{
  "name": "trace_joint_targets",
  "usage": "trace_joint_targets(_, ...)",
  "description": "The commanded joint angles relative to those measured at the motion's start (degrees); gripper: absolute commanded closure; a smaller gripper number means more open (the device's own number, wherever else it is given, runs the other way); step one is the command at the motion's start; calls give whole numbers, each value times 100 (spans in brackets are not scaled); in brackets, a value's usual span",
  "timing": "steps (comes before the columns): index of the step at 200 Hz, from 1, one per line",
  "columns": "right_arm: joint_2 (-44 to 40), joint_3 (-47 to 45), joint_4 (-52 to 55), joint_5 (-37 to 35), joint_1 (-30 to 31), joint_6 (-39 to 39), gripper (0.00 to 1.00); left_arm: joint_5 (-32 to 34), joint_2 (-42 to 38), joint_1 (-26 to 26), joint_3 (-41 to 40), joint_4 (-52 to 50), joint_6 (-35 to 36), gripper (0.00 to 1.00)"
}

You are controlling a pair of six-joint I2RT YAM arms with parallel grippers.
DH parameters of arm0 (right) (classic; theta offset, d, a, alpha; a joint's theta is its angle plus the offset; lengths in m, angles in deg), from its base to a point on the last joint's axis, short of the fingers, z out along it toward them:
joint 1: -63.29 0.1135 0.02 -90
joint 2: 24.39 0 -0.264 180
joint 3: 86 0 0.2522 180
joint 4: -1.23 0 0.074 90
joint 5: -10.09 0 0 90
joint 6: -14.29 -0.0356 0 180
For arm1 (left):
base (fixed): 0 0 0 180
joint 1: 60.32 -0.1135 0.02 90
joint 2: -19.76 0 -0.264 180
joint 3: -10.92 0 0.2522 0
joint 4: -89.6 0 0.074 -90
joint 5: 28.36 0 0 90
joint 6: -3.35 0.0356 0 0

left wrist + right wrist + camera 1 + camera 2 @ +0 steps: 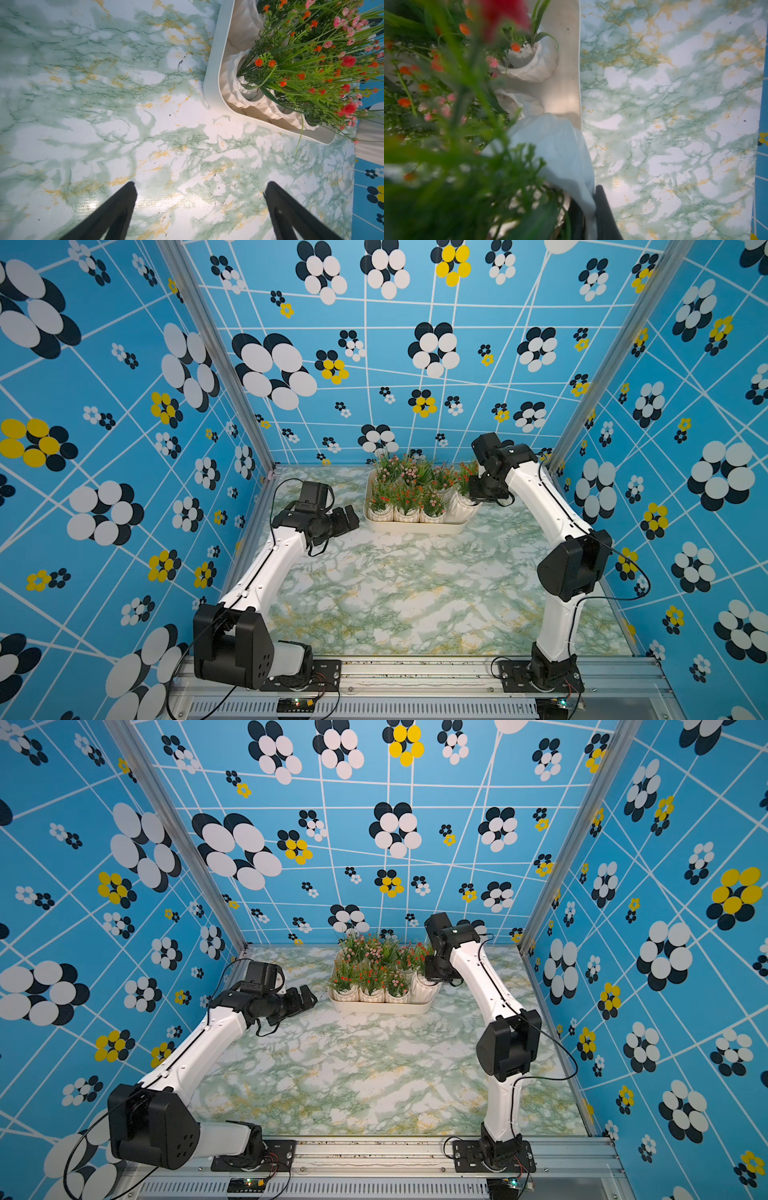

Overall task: Put the potted gypsophila into the storage box
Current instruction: Place the baby's breath potted plant at the storage box.

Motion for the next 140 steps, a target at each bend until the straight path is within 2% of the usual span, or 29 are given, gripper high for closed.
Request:
trace_joint_targets(1, 229, 551, 151, 88, -122, 134, 99, 102, 82, -80, 234, -136, -60, 1)
trace_joint_targets(45, 941, 1443, 509, 190, -163, 145, 99, 100, 242, -146, 478, -206, -13, 1)
trace_joint_targets(140, 1696, 1900, 587, -10, -162, 171, 99, -67, 633, -170, 739, -196, 96, 1)
